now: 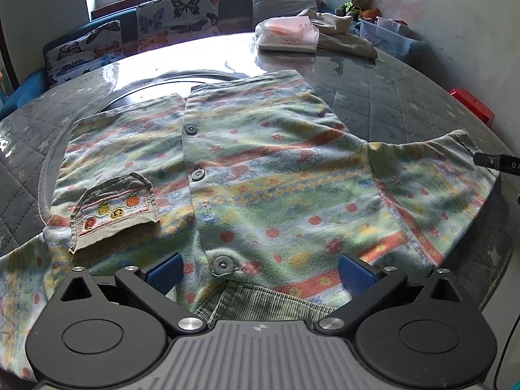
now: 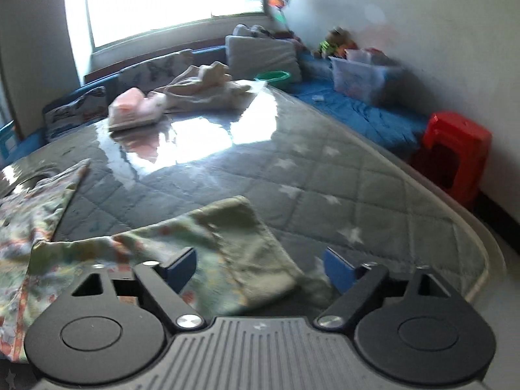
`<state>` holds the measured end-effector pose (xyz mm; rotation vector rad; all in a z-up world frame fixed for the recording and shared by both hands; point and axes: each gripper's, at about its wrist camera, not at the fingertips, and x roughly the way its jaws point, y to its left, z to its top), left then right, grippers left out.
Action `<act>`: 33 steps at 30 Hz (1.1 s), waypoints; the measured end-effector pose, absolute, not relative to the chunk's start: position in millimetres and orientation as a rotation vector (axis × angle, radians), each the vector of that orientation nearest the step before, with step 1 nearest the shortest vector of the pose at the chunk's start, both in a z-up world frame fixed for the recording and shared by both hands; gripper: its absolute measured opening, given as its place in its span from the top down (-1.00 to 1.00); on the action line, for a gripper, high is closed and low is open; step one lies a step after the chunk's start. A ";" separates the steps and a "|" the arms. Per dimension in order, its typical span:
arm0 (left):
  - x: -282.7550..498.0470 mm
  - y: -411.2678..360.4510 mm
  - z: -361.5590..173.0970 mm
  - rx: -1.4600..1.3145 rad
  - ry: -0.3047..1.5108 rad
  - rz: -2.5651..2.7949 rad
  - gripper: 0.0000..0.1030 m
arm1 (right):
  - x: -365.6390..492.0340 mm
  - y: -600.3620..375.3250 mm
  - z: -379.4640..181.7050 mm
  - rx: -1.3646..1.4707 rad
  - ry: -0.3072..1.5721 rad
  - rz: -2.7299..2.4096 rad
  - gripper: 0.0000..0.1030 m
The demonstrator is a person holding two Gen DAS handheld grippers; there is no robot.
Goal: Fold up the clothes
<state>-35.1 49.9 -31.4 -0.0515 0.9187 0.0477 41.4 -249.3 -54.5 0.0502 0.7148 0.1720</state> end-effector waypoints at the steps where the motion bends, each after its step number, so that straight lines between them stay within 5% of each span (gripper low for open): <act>1: -35.5 50.3 -30.0 -0.053 0.913 0.049 -1.00 | 39.8 -251.1 -54.2 0.052 0.717 0.171 -0.54; 4: -35.9 51.6 -25.2 -0.056 0.896 0.051 -1.00 | 36.2 -251.1 -53.4 0.040 0.726 0.157 -0.32; 12: -38.7 60.4 -18.7 -0.066 0.874 0.075 -1.00 | 33.4 -251.7 -45.3 0.117 0.725 0.168 0.81; 33: -77.6 103.5 -15.1 -0.157 0.824 0.163 -1.00 | 21.6 -122.6 68.0 0.223 0.632 0.817 0.86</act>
